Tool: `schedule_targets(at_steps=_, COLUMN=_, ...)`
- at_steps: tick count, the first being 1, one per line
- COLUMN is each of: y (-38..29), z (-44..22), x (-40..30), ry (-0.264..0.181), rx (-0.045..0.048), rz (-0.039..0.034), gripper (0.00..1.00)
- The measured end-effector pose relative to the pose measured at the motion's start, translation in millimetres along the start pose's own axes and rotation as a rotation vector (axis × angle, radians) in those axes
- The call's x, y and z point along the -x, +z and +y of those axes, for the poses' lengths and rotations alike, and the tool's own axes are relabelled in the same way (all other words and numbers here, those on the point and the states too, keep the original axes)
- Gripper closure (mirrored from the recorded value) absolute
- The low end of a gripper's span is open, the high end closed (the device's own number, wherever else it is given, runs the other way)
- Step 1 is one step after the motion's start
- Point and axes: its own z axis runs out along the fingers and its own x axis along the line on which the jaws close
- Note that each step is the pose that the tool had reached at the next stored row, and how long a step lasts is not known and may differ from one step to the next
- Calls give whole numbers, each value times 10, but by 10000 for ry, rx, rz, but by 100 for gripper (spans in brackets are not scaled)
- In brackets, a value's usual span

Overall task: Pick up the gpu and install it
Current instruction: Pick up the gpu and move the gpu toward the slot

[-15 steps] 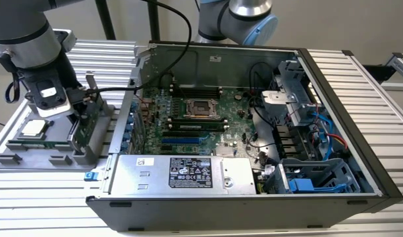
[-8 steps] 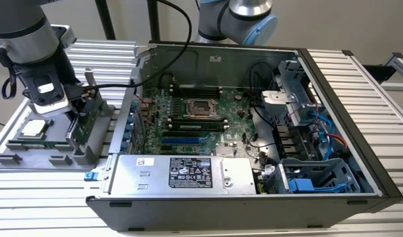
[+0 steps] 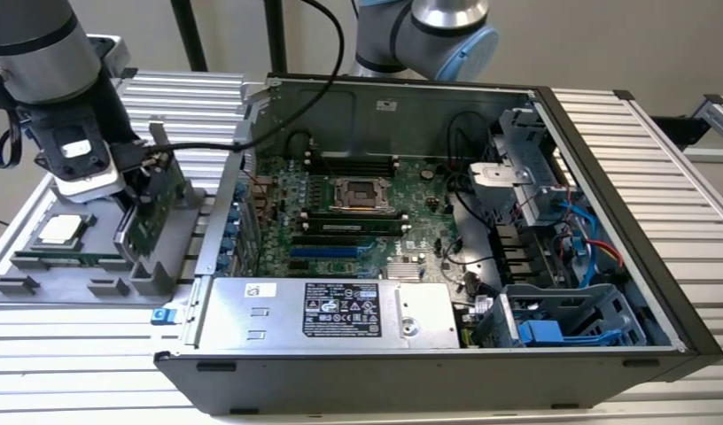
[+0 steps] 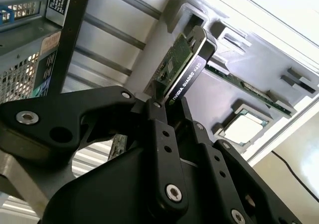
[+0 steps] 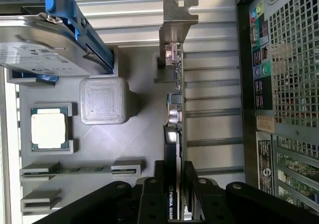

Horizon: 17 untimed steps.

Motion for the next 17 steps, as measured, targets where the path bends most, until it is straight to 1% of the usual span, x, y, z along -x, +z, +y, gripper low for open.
schedule_targets(at_steps=12, y=-143, z=10, x=2, ry=1, rx=-1, rz=11, gripper=100)
schedule_targets(at_steps=17, y=-189, z=14, x=3, ry=2, rx=-1, rz=11, gripper=100)
